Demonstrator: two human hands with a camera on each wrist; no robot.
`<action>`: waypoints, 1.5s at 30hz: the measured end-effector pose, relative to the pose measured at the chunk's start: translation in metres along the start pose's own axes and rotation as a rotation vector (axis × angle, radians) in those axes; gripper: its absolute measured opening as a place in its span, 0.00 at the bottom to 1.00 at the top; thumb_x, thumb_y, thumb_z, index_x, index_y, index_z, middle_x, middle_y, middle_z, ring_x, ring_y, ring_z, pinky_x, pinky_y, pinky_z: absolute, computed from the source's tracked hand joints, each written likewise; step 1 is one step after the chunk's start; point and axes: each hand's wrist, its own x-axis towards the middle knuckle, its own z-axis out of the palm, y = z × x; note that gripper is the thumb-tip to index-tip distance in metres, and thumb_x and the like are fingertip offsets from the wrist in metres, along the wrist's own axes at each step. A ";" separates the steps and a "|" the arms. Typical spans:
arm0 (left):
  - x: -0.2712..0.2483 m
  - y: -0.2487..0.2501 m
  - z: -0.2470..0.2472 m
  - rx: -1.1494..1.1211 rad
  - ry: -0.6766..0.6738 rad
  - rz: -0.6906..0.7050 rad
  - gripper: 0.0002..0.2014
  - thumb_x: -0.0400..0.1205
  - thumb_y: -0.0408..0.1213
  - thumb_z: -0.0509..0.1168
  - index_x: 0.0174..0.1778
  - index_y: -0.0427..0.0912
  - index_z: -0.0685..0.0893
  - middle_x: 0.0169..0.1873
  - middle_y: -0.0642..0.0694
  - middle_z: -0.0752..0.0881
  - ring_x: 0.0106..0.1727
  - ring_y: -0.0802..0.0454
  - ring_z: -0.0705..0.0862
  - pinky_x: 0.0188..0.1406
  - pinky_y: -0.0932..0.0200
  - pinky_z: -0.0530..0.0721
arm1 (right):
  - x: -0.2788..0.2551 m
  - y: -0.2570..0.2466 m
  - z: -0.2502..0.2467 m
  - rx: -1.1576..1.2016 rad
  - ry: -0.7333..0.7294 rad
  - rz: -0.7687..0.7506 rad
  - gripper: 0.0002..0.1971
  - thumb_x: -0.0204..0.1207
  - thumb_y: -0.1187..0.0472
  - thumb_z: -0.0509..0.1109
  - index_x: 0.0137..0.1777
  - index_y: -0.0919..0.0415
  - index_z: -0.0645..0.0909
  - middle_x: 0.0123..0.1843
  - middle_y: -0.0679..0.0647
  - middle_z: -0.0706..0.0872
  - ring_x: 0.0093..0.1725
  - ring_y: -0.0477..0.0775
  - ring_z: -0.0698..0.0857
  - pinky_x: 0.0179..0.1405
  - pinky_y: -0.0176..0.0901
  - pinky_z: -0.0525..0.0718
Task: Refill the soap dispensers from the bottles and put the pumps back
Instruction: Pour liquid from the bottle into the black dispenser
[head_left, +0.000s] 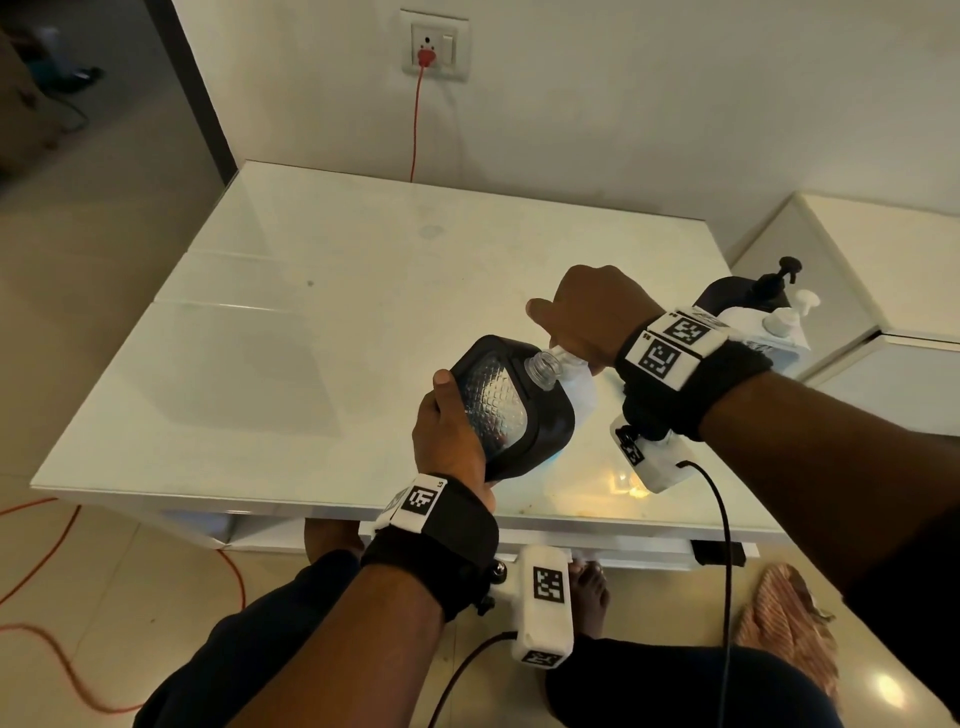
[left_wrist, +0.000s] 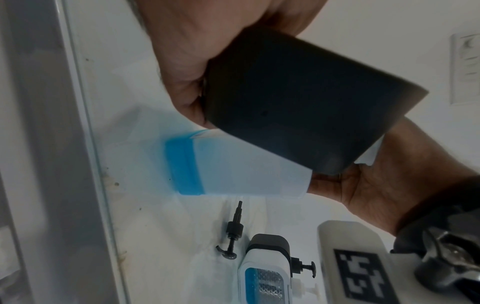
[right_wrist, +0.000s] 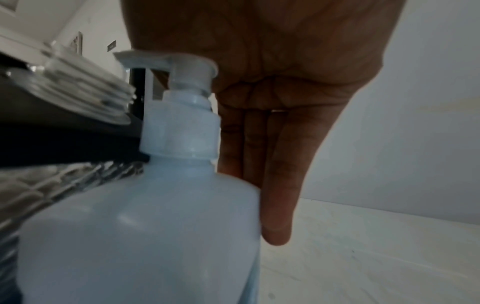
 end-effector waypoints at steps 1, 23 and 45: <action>-0.002 0.003 -0.001 -0.006 -0.004 0.001 0.33 0.67 0.82 0.52 0.58 0.65 0.79 0.69 0.43 0.85 0.68 0.33 0.84 0.70 0.29 0.84 | 0.000 0.001 0.001 -0.019 -0.010 -0.019 0.25 0.85 0.43 0.55 0.43 0.64 0.80 0.31 0.54 0.78 0.33 0.57 0.81 0.45 0.51 0.83; -0.006 0.007 -0.001 -0.106 -0.052 -0.015 0.18 0.90 0.67 0.52 0.63 0.61 0.78 0.68 0.44 0.84 0.67 0.34 0.84 0.68 0.28 0.86 | 0.001 0.004 -0.001 0.001 -0.009 -0.053 0.29 0.85 0.37 0.54 0.38 0.61 0.80 0.30 0.54 0.80 0.29 0.55 0.80 0.45 0.48 0.82; -0.003 0.005 -0.001 -0.065 -0.028 0.063 0.24 0.73 0.77 0.53 0.47 0.65 0.81 0.65 0.45 0.86 0.66 0.35 0.86 0.69 0.29 0.85 | 0.001 -0.001 -0.001 0.039 -0.007 0.013 0.25 0.83 0.39 0.63 0.32 0.57 0.75 0.32 0.55 0.80 0.38 0.61 0.84 0.48 0.49 0.88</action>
